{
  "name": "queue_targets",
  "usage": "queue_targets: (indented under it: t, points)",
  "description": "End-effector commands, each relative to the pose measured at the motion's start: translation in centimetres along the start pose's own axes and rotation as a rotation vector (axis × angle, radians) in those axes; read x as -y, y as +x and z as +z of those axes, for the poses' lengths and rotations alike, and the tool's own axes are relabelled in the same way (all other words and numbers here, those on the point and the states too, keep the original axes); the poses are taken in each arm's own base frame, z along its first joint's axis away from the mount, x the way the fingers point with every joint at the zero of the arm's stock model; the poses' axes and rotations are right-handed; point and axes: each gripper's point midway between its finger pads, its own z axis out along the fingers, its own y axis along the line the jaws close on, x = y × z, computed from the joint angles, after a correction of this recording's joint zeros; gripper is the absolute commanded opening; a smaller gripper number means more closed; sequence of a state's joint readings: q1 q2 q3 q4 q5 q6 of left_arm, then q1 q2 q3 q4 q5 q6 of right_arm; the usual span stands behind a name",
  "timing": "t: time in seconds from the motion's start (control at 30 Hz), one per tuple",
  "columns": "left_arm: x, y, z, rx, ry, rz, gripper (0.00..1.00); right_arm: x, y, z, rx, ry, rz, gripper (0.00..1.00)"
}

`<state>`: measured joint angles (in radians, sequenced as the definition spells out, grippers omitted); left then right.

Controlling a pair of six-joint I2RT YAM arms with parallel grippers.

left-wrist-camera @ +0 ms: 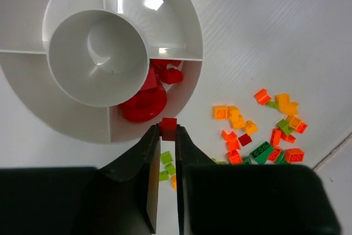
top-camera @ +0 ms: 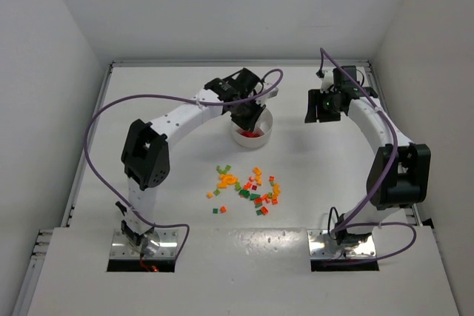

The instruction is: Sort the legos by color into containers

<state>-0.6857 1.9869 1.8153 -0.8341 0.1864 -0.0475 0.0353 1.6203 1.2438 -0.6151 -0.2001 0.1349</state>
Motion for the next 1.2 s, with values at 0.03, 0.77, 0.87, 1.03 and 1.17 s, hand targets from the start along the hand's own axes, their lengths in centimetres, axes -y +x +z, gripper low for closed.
queue_targets:
  t: [0.03,0.77,0.87,1.03,1.17]
  points:
    - [-0.5,-1.5,-0.4,0.034,-0.027,-0.001,0.20,-0.8,-1.5,-0.5,0.037,-0.038,-0.030,0.54]
    - [-7.4,-2.6,-10.4,0.249,-0.158,-0.121,0.33,-11.0,4.4,0.1,-0.070,-0.323,-0.339,0.33]
    - [-9.4,-1.7,-14.8,0.320,-0.216,-0.164,0.33,-13.2,5.7,0.0,-0.084,-0.371,-0.410,0.27]
    - [-12.2,2.4,-17.8,0.331,-0.313,-0.263,0.35,-18.7,10.6,-0.1,-0.175,-0.486,-0.608,0.20]
    - [-13.7,5.0,-19.0,0.325,-0.360,-0.344,0.35,-20.5,15.4,-0.8,-0.267,-0.576,-0.718,0.09]
